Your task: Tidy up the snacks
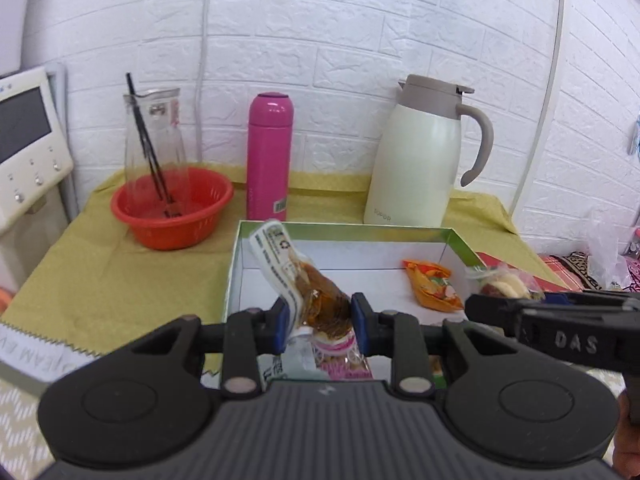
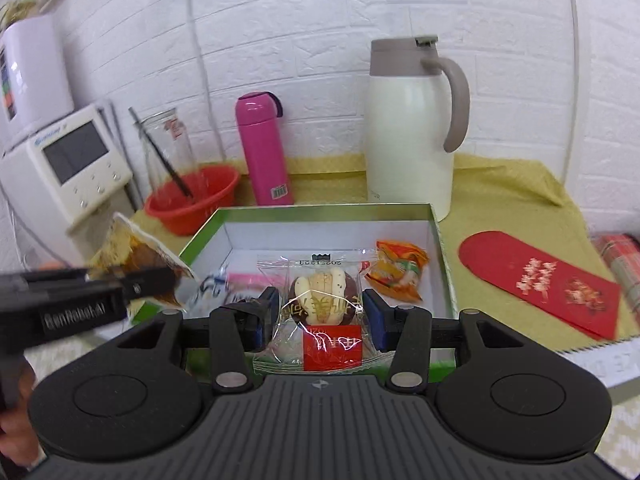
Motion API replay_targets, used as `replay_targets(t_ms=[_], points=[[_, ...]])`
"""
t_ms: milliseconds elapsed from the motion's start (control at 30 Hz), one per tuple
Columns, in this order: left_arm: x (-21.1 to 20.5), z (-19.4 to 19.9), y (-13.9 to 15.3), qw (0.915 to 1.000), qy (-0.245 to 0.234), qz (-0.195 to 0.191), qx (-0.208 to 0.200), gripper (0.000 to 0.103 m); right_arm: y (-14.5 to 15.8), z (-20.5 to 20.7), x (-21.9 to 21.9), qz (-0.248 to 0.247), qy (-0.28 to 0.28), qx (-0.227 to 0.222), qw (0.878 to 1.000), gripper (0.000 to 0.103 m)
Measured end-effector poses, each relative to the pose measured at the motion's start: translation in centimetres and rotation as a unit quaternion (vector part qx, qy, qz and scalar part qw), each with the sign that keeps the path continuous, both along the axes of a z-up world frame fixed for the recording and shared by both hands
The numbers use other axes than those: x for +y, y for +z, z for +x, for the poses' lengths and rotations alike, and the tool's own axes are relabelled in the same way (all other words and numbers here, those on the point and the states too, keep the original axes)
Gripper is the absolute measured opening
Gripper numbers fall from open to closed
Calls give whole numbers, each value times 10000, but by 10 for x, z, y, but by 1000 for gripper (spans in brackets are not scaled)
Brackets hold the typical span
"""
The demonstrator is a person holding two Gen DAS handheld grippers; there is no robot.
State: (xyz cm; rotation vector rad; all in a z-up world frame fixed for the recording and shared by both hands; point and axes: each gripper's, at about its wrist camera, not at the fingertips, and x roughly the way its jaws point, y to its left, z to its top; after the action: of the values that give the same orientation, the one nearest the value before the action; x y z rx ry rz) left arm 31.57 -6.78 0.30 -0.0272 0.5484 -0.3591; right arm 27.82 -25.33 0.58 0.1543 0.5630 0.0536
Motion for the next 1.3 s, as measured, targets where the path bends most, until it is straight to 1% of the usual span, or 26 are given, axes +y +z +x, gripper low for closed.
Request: replay_targets(t_ms=[100, 233, 267, 300, 367, 400, 467, 567, 633, 767, 833, 900, 967, 1000, 1067, 1133, 1233, 1300], points=[[0, 14, -15, 9998, -127, -38, 115, 28, -13, 21, -2, -101, -140, 158, 9997, 79], [-1, 23, -28, 9997, -173, 120, 102, 26, -22, 32, -11, -51, -210, 199, 9996, 80], [-1, 24, -28, 9997, -208, 109, 73, 30, -23, 34, -14, 14, -210, 215, 9995, 81], [-1, 24, -28, 9997, -216, 110, 45, 39, -24, 35, -17, 80, -239, 233, 9994, 83], [-2, 22, -24, 9996, -160, 189, -152, 62, -24, 37, -24, 304, -345, 255, 9986, 103], [-2, 20, -22, 9992, -137, 235, -281, 62, -23, 35, -27, 392, -438, 228, 9980, 103], [-2, 16, -16, 9984, -78, 360, -426, 62, -17, 28, -32, 525, -554, 69, 9971, 103], [5, 3, -5, 9982, -43, 300, -521, 62, -2, 11, -36, 488, -550, -179, 9971, 103], [13, -14, 2, 9979, -72, 263, -583, 64, 9, -7, -38, 485, -373, -310, 9976, 103], [34, -58, 8, 9974, -139, 99, -696, 68, 23, -61, -38, 498, 73, -515, 9974, 103], [46, -81, 7, 9980, -86, -70, -619, 69, 24, -88, -36, 517, 301, -475, 9971, 103], [59, -104, 1, 9989, -116, -303, -336, 70, 19, -117, -32, 663, 564, -421, 9953, 103], [66, -125, -6, 9992, -124, -376, -71, 71, 10, -145, -26, 937, 862, -311, 9914, 103], [68, -138, -12, 9992, -77, -383, 44, 71, 3, -156, -21, 1070, 960, -170, 9895, 103], [69, -158, -21, 9991, -97, -293, 291, 71, -14, -174, -9, 1330, 1110, 278, 9845, 103], [72, -178, -29, 9982, -98, -314, 509, 71, -31, -183, -1, 1525, 1188, 665, 9789, 103], [76, -204, -38, 9957, -105, -485, 784, 71, -51, -187, 4, 1855, 1124, 1016, 9709, 103], [76, -220, -44, 9948, -176, -525, 859, 73, -64, -181, 0, 2270, 1050, 1251, 9601, 103]])
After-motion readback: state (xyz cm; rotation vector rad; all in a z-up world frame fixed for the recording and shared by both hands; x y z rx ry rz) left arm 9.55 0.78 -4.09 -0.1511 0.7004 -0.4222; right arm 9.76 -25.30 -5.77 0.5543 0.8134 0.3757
